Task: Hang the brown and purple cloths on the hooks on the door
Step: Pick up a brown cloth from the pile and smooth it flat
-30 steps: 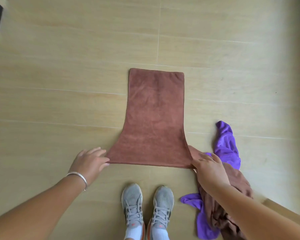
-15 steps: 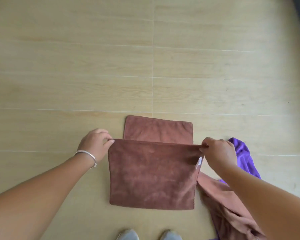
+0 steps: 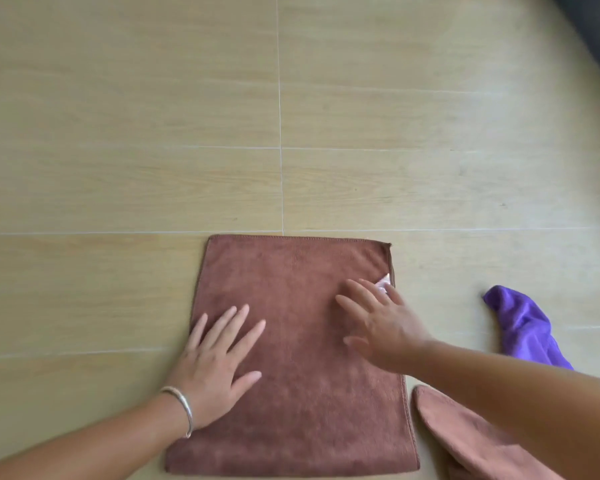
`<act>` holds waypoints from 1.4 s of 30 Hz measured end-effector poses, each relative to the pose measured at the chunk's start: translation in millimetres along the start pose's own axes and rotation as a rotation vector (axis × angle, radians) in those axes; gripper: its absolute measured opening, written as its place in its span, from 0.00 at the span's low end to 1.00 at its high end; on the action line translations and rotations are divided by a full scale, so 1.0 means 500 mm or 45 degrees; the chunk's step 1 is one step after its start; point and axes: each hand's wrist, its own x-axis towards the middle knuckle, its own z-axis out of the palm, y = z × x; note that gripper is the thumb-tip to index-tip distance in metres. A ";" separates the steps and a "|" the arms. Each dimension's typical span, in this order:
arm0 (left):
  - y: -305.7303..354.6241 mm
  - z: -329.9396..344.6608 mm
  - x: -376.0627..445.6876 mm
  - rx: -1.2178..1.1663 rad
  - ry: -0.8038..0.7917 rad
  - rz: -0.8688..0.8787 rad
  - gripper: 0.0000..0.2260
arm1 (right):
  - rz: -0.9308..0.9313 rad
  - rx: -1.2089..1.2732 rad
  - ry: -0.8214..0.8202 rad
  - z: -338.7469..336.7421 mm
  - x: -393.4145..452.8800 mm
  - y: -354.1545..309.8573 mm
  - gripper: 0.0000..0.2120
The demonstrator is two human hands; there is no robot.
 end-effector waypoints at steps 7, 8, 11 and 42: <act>-0.037 0.031 -0.013 0.053 -0.115 -0.051 0.32 | -0.088 -0.019 0.121 0.053 -0.032 -0.007 0.32; -0.049 0.023 0.011 0.081 -0.096 -0.051 0.32 | -0.066 -0.007 0.122 0.051 -0.017 0.003 0.33; -0.094 -0.020 0.102 0.194 -0.064 -0.117 0.32 | 0.035 -0.018 0.168 0.021 0.059 0.046 0.32; -0.119 0.033 -0.015 0.055 0.095 0.106 0.27 | -0.148 0.013 0.344 0.141 -0.100 -0.024 0.25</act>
